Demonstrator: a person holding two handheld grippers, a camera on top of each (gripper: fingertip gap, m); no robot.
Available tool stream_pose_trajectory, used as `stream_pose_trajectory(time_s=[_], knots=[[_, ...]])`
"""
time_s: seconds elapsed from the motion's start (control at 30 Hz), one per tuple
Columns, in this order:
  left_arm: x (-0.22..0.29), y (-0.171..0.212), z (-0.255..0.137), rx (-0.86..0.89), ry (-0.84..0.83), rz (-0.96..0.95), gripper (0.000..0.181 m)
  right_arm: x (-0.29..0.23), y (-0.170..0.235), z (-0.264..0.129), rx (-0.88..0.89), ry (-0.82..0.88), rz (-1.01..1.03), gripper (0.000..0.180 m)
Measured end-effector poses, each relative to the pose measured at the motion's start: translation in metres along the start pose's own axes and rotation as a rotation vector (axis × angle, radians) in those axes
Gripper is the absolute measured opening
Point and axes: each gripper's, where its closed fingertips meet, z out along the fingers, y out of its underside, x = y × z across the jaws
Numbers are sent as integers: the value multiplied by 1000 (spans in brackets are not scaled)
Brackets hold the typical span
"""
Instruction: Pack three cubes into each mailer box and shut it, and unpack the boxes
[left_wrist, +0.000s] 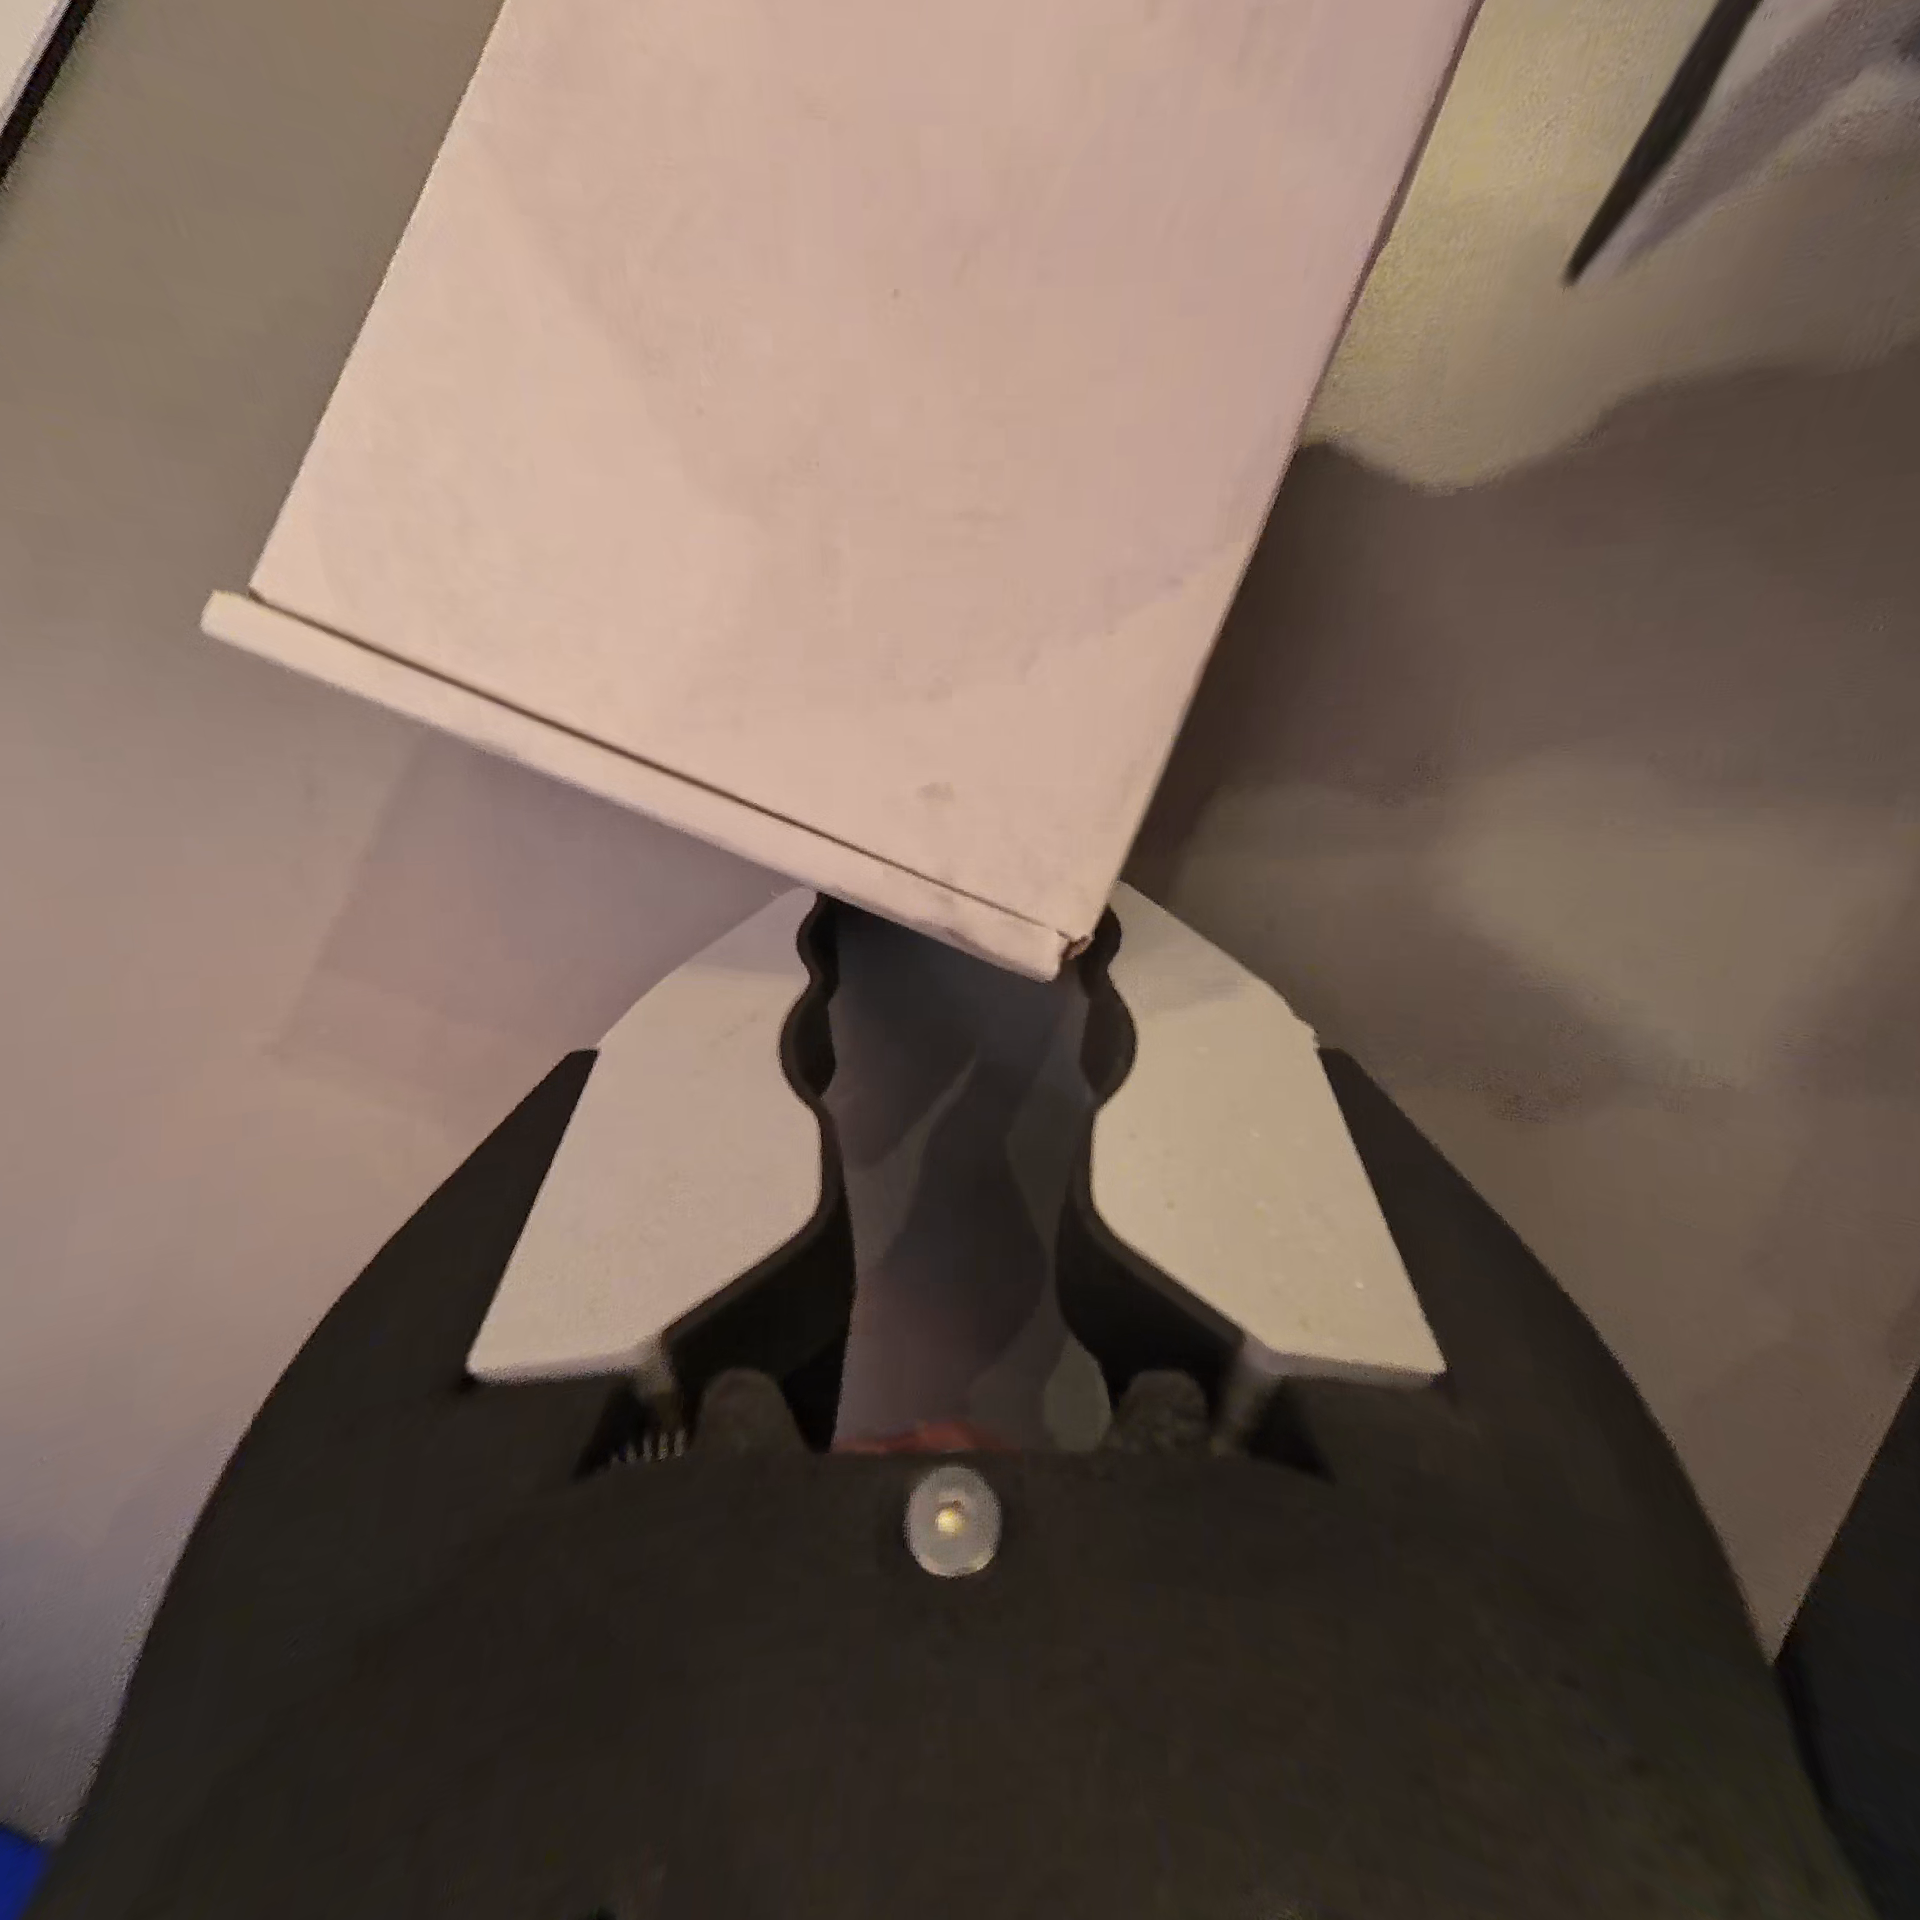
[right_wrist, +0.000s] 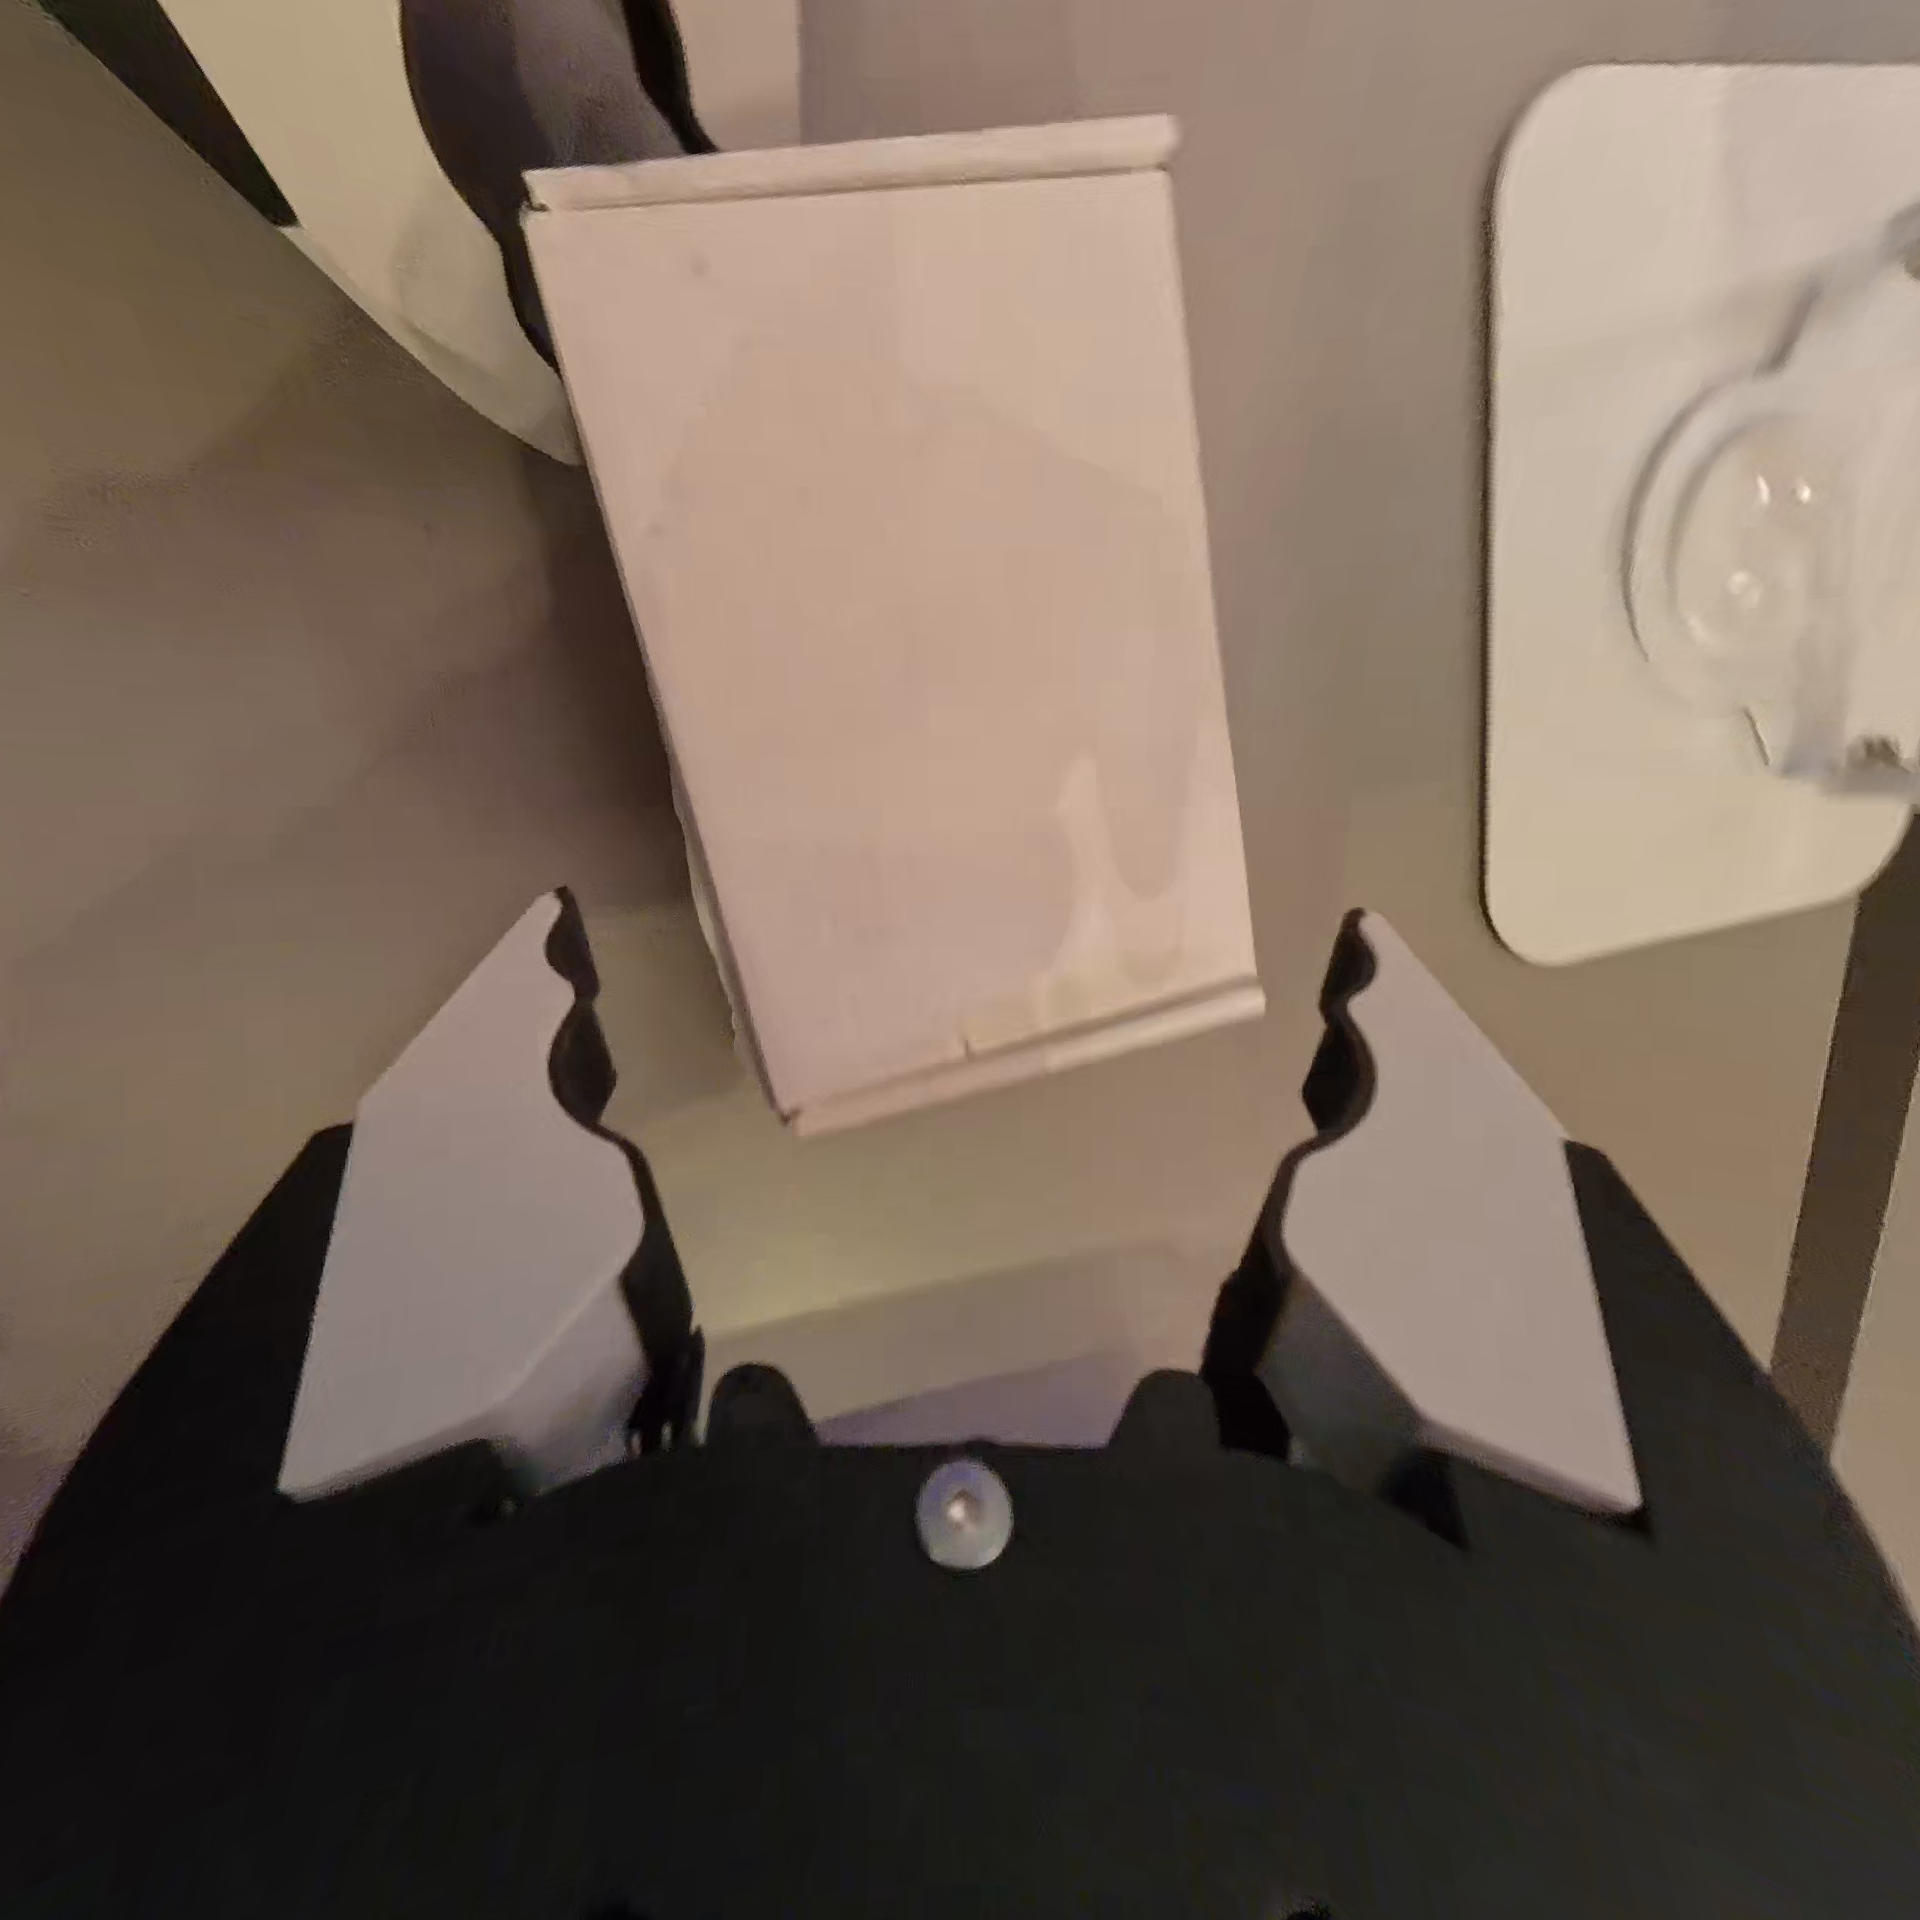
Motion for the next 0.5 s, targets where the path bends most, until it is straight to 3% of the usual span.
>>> stream_pose_trajectory(time_s=[0.07, 0.2, 0.33, 0.4, 0.5], knots=[[0, -1, 0, 5, -2, 0, 44, -5, -7, 19, -53, -39, -70, 141], [0, -3, 2, 25, 3, -4, 44, -4, -6, 50, -148, -69, -128, 136], [-3, -3, 0, 37, 10, -31, 41, -1, -6, 51, -178, -68, -121, 134], [-5, -1, -1, 26, -13, -42, 59, -2, -5, 49, -170, -96, -76, 133], [-4, -2, -6, 55, -37, -53, 69, 0, -6, 46, -148, -123, 27, 133]])
